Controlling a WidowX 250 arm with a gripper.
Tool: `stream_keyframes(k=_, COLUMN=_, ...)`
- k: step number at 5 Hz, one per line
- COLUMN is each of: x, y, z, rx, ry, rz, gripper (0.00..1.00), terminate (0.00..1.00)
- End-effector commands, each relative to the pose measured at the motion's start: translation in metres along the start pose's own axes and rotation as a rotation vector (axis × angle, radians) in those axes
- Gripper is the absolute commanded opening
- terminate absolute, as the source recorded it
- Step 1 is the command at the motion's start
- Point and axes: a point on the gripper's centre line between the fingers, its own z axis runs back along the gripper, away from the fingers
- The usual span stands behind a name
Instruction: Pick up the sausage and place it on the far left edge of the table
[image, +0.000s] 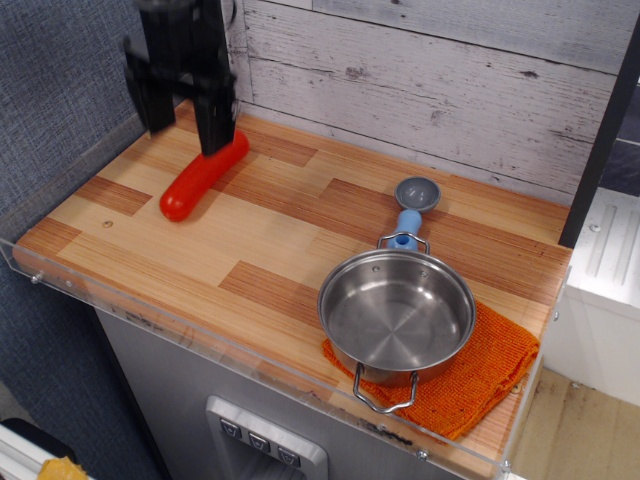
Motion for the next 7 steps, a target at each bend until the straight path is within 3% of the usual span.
stream_keyframes(k=1, x=-0.018, y=-0.077, z=0.082, rx=0.035, ry=-0.165, rz=-0.017, gripper=1.00, terminate=0.00)
stream_keyframes(k=2, x=-0.023, y=-0.113, z=0.083, rx=-0.029, ry=-0.223, rz=0.011, gripper=1.00, terminate=0.00)
stream_keyframes(k=3, x=-0.027, y=-0.126, z=0.075, rx=-0.062, ry=-0.207, rz=0.012, gripper=1.00, terminate=0.00)
stream_keyframes(k=5, x=-0.021, y=-0.131, z=0.059, rx=-0.075, ry=-0.145, rz=-0.028, gripper=1.00, terminate=0.00)
stream_keyframes(k=6, x=-0.021, y=-0.131, z=0.059, rx=-0.075, ry=-0.145, rz=-0.028, gripper=1.00, terminate=0.00)
stream_keyframes(k=7, x=-0.021, y=-0.131, z=0.059, rx=-0.075, ry=-0.145, rz=-0.028, gripper=1.00, terminate=1.00)
